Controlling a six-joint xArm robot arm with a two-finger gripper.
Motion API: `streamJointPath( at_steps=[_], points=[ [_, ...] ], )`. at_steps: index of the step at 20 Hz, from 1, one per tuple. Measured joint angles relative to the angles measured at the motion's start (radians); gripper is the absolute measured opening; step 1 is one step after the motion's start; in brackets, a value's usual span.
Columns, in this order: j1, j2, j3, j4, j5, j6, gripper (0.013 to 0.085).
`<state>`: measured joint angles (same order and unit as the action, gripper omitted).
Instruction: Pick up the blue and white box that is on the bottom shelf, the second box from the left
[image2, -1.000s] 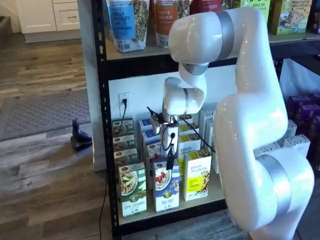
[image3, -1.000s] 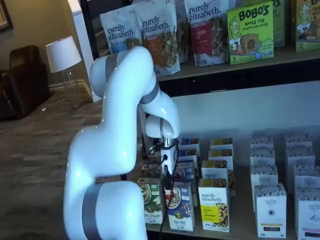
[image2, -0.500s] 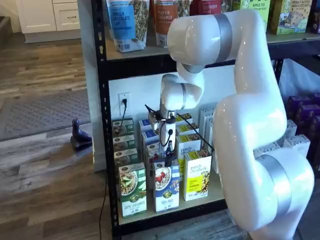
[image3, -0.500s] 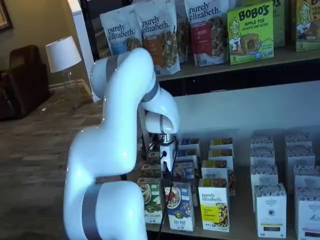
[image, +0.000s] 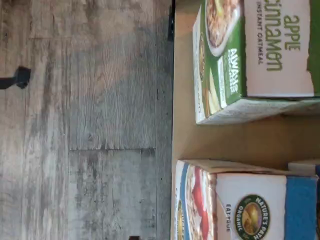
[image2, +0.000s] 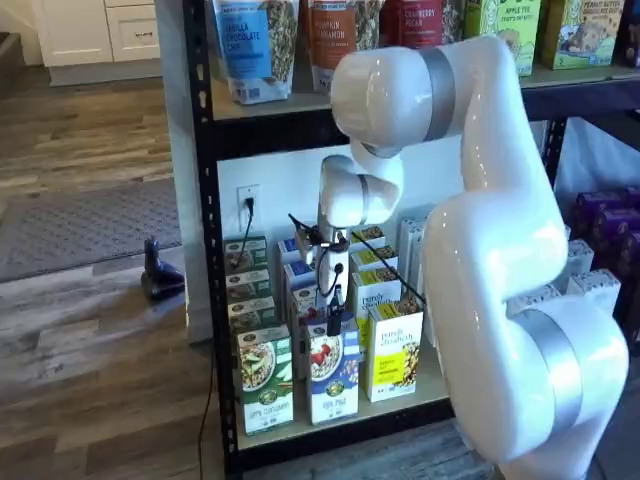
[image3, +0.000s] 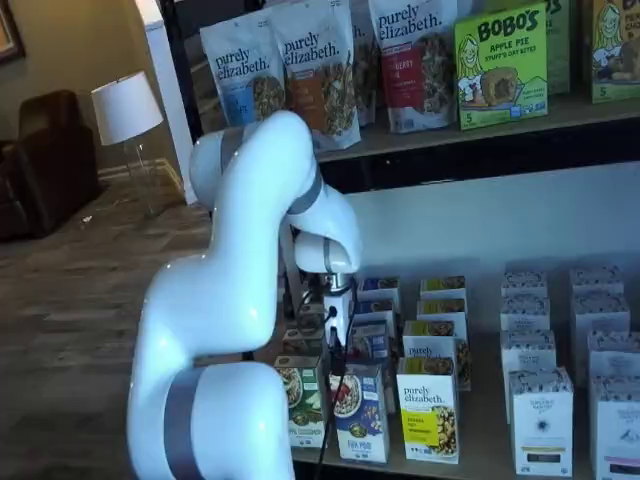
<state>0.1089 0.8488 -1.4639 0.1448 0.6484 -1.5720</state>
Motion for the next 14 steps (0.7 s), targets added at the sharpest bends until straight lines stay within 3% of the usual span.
streamJointPath(
  at_steps=[14],
  points=[
    [-0.023,0.124,-0.169,-0.043,0.066,0.016,0.085]
  ],
)
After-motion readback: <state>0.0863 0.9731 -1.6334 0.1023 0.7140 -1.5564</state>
